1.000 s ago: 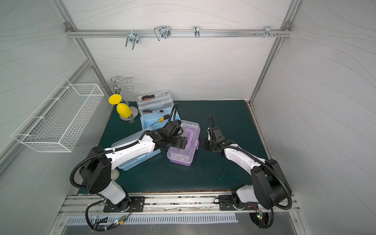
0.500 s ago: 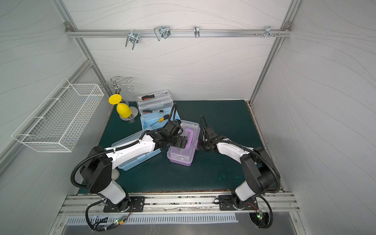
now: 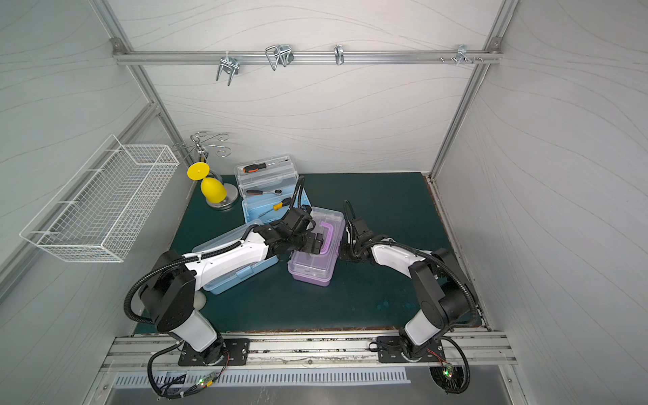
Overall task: Close toolboxes
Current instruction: Fasten the toolbox latch on the toolbox, then move the toolbox to the center of the board.
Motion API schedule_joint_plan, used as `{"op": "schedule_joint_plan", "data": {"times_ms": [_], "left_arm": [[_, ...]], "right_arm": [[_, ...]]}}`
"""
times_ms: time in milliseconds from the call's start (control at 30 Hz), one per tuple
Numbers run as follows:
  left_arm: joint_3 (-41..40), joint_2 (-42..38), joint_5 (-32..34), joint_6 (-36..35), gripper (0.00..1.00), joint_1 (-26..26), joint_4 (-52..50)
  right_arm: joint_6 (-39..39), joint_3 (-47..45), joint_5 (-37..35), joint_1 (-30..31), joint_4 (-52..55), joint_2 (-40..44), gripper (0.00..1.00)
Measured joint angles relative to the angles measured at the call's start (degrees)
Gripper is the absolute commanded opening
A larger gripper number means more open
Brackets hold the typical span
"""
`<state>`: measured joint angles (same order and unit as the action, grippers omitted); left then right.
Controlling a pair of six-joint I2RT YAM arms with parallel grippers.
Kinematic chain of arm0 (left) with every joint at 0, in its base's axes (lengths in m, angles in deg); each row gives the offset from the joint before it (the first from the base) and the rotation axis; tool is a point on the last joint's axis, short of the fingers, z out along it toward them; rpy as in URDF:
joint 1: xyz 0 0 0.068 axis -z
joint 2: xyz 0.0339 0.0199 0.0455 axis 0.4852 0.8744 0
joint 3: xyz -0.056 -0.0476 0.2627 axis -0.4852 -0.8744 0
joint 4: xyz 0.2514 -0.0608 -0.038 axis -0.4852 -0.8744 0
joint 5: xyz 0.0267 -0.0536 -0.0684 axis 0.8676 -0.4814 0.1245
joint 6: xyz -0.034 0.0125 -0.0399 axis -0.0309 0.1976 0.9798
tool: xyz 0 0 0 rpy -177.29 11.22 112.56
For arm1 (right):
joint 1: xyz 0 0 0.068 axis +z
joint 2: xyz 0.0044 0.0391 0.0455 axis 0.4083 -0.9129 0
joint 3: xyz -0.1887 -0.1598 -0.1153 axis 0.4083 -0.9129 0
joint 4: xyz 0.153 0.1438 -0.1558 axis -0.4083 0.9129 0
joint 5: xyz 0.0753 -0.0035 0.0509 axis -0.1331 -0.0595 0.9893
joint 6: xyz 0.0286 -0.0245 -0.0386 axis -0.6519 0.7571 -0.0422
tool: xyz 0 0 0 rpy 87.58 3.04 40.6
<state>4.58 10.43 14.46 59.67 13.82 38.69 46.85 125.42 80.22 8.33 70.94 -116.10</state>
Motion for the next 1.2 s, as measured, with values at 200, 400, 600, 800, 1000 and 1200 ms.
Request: {"op": "schedule_joint_plan", "data": {"times_ms": [200,400,600,800,1000,1200], "left_arm": [[0.17,0.28,0.20,0.20,0.96,0.00,0.26],[1.42,0.22,0.52,0.09,0.96,0.02,-1.01],[4.46,0.94,1.68,-1.62,0.97,0.48,-5.35],[7.21,0.79,4.11,-3.74,0.98,1.55,-11.63],[7.69,-2.75,6.84,-4.92,0.99,1.66,-16.81],[5.57,-12.15,9.33,-4.74,0.99,1.57,-18.49]], "right_arm": [[0.61,0.09,-1.49,0.02,0.92,0.09,0.30],[2.58,0.13,-4.79,0.11,4.48,4.94,0.43],[4.90,0.83,-6.40,0.09,8.37,13.84,0.57],[8.13,1.73,-5.73,1.84,12.50,20.26,0.73],[11.72,4.96,-5.64,7.76,16.35,21.77,0.78],[11.02,9.55,-9.84,8.22,19.12,19.26,0.83]]}}
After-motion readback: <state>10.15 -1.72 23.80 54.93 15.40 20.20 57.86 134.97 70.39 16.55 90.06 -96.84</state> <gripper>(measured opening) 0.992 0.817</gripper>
